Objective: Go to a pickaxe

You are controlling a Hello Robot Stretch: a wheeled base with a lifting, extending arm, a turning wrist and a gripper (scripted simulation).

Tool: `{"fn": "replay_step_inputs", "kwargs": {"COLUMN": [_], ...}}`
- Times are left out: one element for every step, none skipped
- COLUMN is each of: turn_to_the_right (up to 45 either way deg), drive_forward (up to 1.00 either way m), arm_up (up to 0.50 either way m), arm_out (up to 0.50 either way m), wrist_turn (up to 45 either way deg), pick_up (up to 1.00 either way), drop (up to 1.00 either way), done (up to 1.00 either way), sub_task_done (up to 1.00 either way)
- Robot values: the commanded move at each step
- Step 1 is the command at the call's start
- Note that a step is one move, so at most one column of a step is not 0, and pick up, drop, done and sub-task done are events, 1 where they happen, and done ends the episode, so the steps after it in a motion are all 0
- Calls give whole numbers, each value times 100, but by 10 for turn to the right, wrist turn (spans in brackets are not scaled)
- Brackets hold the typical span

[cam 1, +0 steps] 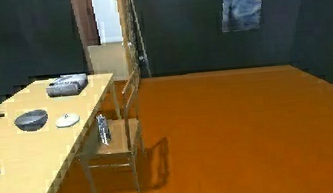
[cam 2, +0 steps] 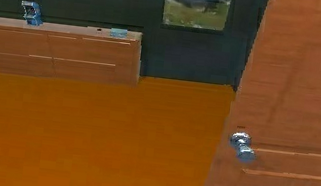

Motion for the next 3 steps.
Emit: {"fn": "replay_step_inputs", "kwargs": {"turn_to_the_right": [150,0,0], "drive_forward": [0,100,5], "arm_up": [0,0,0], "arm_out": [0,0,0], "wrist_turn": [0,0,0], "pick_up": [0,0,0], "drop": [0,0,0], "done": [0,0,0], "sub_task_done": [0,0,0]}}
